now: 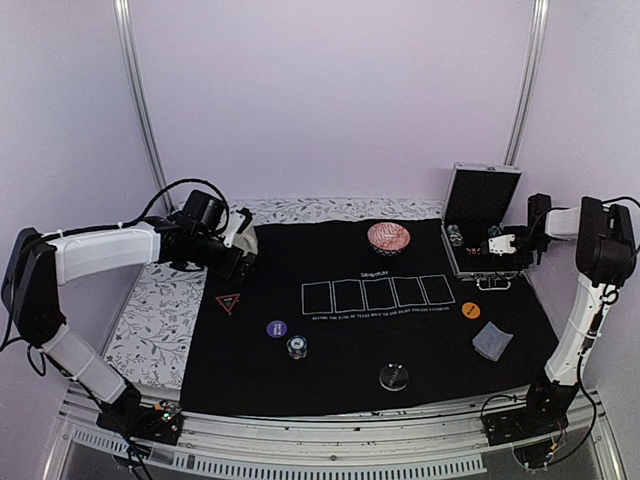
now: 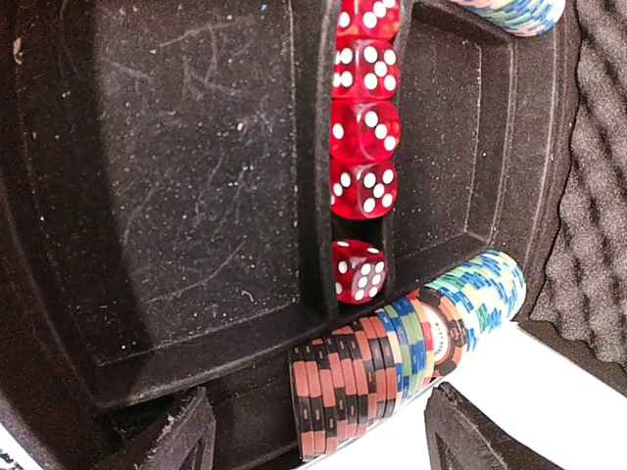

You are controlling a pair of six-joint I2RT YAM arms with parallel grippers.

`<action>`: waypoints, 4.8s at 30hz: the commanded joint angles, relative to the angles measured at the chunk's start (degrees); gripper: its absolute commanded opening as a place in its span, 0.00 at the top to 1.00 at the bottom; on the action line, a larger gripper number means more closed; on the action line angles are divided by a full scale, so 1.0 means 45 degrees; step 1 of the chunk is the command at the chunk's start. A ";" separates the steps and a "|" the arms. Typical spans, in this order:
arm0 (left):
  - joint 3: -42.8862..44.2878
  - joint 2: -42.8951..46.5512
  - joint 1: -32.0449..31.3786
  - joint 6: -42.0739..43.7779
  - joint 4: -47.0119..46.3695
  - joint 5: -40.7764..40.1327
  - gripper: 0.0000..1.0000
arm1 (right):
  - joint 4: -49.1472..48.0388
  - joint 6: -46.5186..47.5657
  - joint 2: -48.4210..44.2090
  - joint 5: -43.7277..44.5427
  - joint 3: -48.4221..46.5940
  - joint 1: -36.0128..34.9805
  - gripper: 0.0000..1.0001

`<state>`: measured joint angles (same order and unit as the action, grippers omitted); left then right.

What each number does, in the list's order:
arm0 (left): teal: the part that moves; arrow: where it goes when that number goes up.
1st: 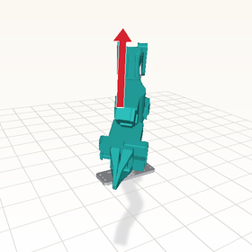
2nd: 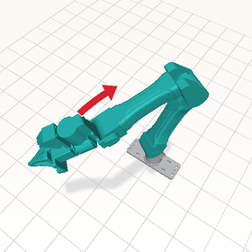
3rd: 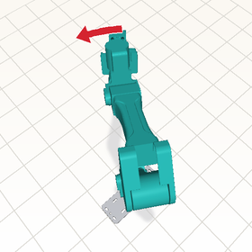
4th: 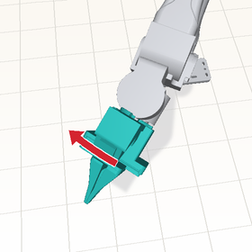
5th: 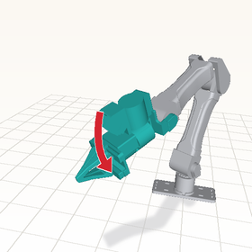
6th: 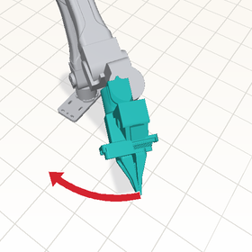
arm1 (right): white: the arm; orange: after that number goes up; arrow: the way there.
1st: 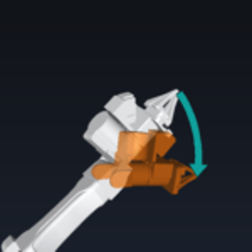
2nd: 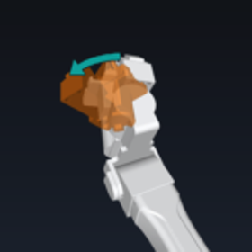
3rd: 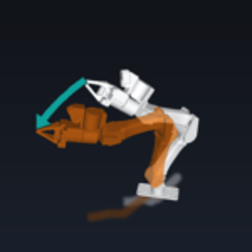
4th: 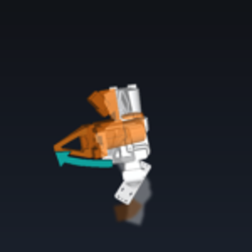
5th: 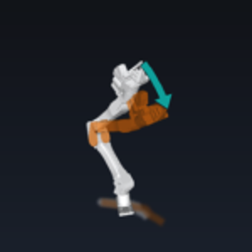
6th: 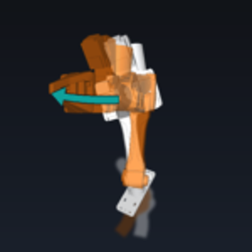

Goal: Distribute texas hold em gaming equipment
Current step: Pick up the pile of poker chips from the chip case.

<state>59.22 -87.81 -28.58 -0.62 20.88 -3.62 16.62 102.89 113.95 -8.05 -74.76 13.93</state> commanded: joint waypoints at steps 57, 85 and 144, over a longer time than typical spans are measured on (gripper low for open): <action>0.0492 -0.0570 0.0179 0.0085 0.0358 0.0159 0.02 | 0.1470 -0.0740 0.1884 0.0353 -0.1680 -0.0222 0.28; 0.0531 -0.0506 0.0168 0.0075 0.0452 0.0313 0.02 | 0.1777 -0.0312 0.0674 0.1047 -0.0266 -0.0030 0.38; 0.0627 -0.0651 0.0181 0.0117 0.0593 0.0464 0.02 | 0.2092 -0.0253 0.2015 0.2056 -0.1311 -0.0369 0.98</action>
<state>60.71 -90.48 -28.58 -0.60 23.22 -2.70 21.45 101.38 120.95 -1.93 -83.81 12.36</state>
